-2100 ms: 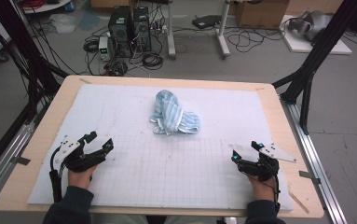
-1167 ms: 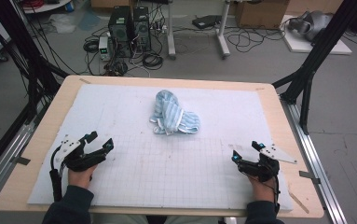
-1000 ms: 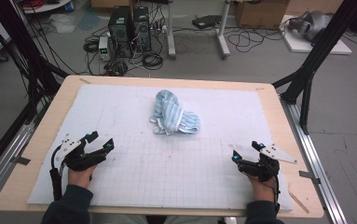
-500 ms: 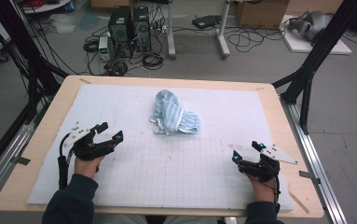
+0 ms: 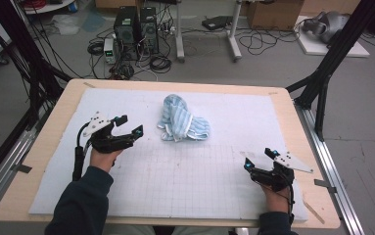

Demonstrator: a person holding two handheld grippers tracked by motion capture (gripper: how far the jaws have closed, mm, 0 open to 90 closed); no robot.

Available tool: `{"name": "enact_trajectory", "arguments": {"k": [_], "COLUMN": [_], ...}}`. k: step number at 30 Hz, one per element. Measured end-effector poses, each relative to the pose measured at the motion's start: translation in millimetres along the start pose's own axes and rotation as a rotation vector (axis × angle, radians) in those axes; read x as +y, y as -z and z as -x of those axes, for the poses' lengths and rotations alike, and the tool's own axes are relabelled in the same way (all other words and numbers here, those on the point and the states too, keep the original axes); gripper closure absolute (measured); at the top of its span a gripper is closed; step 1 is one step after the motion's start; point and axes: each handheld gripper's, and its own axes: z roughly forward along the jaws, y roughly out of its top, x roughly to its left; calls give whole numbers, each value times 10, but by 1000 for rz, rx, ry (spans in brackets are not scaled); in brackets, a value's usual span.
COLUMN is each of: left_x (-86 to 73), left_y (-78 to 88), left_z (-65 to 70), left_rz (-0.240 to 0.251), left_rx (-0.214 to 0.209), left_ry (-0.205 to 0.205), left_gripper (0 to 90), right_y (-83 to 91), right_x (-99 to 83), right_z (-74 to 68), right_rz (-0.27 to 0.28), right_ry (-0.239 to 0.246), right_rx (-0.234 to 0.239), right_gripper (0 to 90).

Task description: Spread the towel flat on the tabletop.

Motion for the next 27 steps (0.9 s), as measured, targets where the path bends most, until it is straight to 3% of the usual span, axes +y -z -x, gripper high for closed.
{"name": "enact_trajectory", "arguments": {"k": [4,7,10,17,22,27], "left_x": [26,84,142,211,190,71], "left_y": [-125,-220,-341,-679,-925,-1107], "left_z": [56,84,121,208,292,340], "left_rz": [-31,-22,-33,-68,-132,-212], "left_rx": [-10,-28,-35,-94,-109,-112], "left_ry": [-16,3,-5,-25,-46,-53], "left_gripper": [226,231,232,277,279,284], "right_y": [1,0,0,2,4,5], "right_x": [0,2,0,0,-1,0], "right_z": [1,-2,-1,3,3,4], "right_rz": [-1,-4,1,1,3,0], "right_ry": [1,0,2,4,4,2], "right_rx": [-1,-2,-1,4,5,7], "right_gripper": [110,110,110,110,110,110]}}
